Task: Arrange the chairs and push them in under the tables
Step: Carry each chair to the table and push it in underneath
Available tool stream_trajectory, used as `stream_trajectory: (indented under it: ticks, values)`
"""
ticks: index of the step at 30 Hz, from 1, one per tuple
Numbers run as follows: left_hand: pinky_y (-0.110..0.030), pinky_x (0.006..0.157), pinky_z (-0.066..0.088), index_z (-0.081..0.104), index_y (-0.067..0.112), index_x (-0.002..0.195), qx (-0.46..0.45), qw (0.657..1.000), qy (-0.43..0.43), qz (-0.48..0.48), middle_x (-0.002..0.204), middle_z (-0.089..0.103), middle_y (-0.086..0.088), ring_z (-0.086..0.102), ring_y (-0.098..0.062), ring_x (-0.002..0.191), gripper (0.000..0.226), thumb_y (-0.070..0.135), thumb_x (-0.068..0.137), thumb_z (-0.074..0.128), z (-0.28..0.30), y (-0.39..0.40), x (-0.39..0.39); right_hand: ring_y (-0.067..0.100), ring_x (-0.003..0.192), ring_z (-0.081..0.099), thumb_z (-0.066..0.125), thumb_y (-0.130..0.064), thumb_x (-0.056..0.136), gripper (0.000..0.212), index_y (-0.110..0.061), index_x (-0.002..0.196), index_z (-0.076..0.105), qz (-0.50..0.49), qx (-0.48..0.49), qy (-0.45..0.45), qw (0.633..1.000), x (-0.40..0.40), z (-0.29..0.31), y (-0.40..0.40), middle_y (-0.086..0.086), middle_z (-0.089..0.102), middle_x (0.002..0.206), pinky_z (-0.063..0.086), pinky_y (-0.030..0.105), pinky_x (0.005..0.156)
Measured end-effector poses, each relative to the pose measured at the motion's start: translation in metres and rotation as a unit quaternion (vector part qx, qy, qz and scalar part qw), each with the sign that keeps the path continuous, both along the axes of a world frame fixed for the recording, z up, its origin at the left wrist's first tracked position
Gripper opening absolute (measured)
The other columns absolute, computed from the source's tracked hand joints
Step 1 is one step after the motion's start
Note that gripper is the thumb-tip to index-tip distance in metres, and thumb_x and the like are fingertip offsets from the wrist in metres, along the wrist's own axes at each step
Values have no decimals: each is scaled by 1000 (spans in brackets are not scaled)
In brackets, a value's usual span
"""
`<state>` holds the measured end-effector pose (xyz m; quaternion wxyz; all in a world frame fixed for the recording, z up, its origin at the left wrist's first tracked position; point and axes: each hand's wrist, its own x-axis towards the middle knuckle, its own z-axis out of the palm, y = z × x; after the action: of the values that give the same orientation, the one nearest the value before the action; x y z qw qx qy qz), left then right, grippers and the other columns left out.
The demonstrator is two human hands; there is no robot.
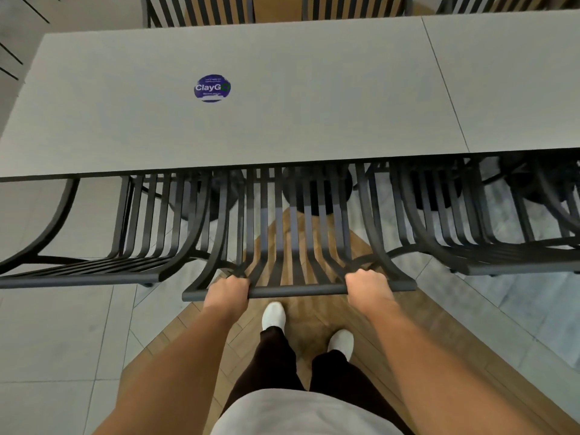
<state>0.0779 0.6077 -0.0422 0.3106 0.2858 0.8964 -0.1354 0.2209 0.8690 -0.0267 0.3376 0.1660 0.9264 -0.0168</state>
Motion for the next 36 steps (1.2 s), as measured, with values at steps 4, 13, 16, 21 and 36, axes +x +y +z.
stream_trajectory:
  ticks: [4,13,16,21,36]
  values:
    - [-38,84,60,63,25,121,2,1000,-2,-9,101,66,0,68,-23,94,26,15,101,50,-1,20,17,27,102,66,53,-16,98,21,-18,115,65,3,4,-6,1000,20,2,19,5,68,108,52,40,85]
    - [-35,81,52,62,23,121,18,999,11,-29,106,66,-2,65,-25,100,24,15,102,48,-2,65,40,27,104,66,50,-17,98,23,-20,116,65,-7,11,3,1000,45,3,63,4,68,110,51,39,87]
    - [-34,79,53,62,23,121,19,1000,8,-23,104,67,-1,66,-24,97,24,16,101,49,-3,74,40,27,105,66,50,-17,98,23,-21,116,65,-3,20,5,1000,45,4,73,3,68,111,51,39,87]
    - [-34,79,54,62,22,120,18,1000,2,-25,105,68,-1,67,-24,97,23,16,101,50,-5,90,41,26,103,67,50,-17,98,24,-21,116,65,-1,29,4,1000,47,3,89,2,69,109,52,38,85]
    - [-31,73,48,62,23,123,33,999,4,-25,95,61,2,58,-19,83,25,17,102,51,-4,129,10,25,99,67,51,-22,98,20,-21,112,65,21,19,16,999,14,3,136,2,70,105,50,38,84]
